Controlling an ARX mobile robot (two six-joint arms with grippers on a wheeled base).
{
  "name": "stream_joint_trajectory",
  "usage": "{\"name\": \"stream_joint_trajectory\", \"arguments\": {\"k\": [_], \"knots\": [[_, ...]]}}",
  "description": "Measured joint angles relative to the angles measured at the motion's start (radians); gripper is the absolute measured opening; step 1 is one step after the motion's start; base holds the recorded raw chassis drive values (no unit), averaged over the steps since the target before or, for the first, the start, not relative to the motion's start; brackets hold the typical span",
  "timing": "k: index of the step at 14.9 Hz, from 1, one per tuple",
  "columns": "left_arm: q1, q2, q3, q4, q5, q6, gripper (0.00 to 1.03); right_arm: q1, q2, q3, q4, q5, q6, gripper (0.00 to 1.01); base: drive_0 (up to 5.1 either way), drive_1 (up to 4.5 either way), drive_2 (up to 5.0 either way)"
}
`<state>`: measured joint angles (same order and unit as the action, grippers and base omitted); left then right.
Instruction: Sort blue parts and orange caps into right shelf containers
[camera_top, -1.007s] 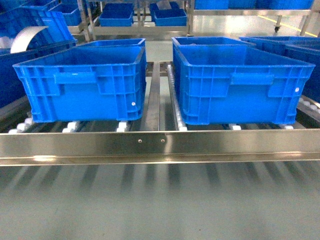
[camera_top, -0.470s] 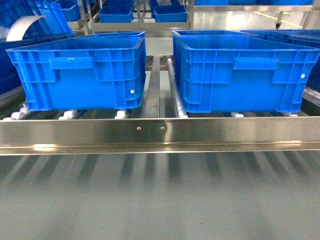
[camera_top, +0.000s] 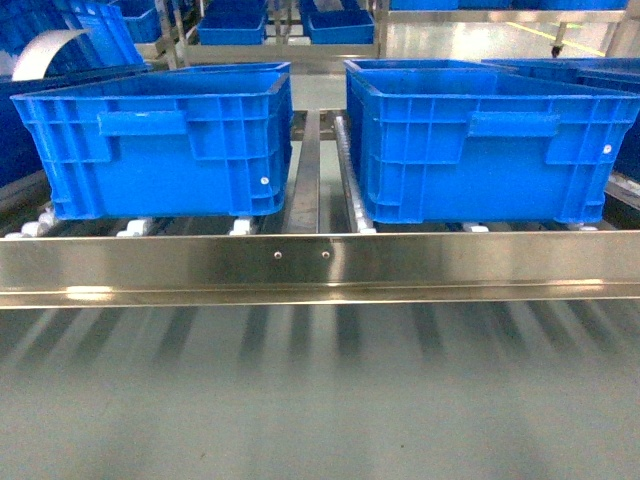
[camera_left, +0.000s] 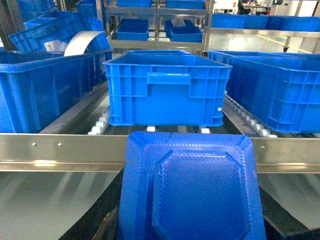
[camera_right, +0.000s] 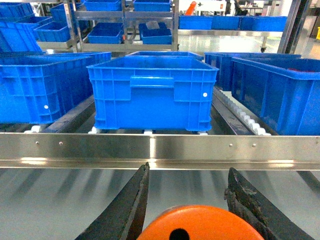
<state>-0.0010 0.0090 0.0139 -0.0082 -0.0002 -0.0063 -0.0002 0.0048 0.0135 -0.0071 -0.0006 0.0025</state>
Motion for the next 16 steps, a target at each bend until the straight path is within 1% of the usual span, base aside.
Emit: {"name": "stream_joint_trajectory", "arguments": {"k": [16], "knots": [[0.0, 0.0, 0.0, 0.001, 0.0, 0.0, 0.44, 0.0, 0.0, 0.0, 0.003, 0.0, 0.0, 0.42, 0.1, 4.41, -4.3]]}}
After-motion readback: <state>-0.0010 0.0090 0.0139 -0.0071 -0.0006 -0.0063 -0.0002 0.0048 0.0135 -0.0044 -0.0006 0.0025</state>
